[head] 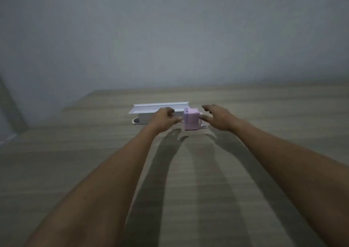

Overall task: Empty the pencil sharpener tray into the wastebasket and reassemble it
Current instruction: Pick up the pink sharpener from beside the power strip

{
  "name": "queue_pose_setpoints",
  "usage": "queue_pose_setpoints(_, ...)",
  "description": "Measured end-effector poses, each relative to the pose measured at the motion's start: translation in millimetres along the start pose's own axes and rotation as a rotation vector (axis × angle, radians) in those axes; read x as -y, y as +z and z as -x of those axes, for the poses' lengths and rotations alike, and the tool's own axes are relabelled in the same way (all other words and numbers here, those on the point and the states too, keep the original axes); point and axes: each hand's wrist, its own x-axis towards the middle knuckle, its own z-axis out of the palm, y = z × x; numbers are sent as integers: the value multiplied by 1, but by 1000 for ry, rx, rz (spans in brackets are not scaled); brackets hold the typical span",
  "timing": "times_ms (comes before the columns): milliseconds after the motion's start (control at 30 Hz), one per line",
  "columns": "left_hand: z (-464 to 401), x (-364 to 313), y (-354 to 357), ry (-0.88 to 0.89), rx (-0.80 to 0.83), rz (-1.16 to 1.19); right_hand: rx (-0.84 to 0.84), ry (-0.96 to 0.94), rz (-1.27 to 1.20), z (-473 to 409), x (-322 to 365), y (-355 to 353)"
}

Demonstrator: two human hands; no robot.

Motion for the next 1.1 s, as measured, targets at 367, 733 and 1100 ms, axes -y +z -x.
queue_pose_setpoints(367,-37,14,43,12,162,255,-29,-77,-524,-36,-17,35)
queue_pose_setpoints(733,-15,13,27,38,132,305,8,-79,-539,-18,-4,27)
queue_pose_setpoints(1100,82,-20,-11,127,129,316,-13,-88,-670,69,52,-10)
